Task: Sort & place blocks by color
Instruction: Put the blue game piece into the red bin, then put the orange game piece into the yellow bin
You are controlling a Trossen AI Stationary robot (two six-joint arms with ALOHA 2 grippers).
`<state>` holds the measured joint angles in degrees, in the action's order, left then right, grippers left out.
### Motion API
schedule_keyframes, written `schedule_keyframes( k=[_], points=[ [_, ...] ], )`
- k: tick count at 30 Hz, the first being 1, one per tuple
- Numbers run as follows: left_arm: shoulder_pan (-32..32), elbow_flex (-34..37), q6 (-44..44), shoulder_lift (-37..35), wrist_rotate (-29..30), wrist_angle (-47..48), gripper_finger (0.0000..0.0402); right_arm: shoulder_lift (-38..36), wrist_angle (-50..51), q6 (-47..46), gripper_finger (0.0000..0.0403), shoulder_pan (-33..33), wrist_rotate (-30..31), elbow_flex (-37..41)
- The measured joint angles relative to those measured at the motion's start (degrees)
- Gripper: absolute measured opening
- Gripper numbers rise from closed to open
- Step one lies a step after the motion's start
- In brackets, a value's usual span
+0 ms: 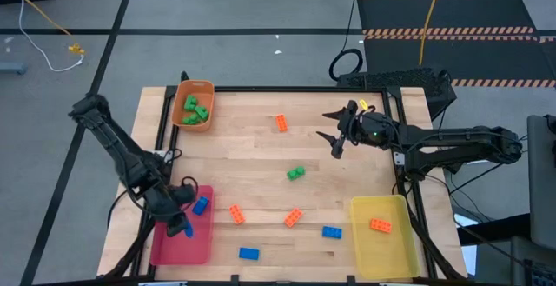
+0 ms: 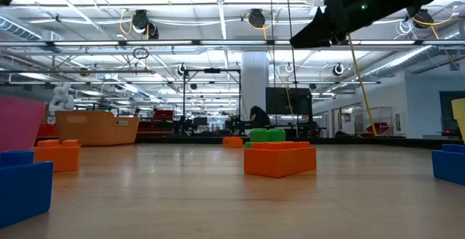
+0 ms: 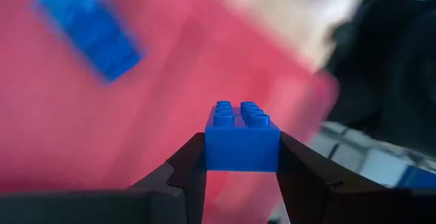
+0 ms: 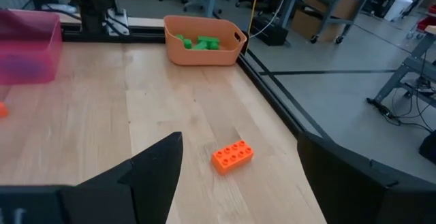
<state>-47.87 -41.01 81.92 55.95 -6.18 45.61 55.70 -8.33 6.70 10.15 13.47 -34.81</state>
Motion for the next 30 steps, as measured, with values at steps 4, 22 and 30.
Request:
schedule_keyframes(
  k=[4,22,30],
  points=[
    [-0.66,0.02,6.16,0.23,0.05,1.55,0.0165,0.02,-0.19,-0.02,0.0286,0.0,-0.02,0.0],
    [7.25,0.01,3.98,1.8,-0.75,-1.17,0.0341,0.04,1.65,-1.41,0.0286,-0.63,-0.13,0.0],
    [12.4,0.02,-2.79,1.8,-0.84,-6.2,0.0312,0.04,-3.87,1.18,0.0286,-0.46,-0.02,0.0]
  ],
)
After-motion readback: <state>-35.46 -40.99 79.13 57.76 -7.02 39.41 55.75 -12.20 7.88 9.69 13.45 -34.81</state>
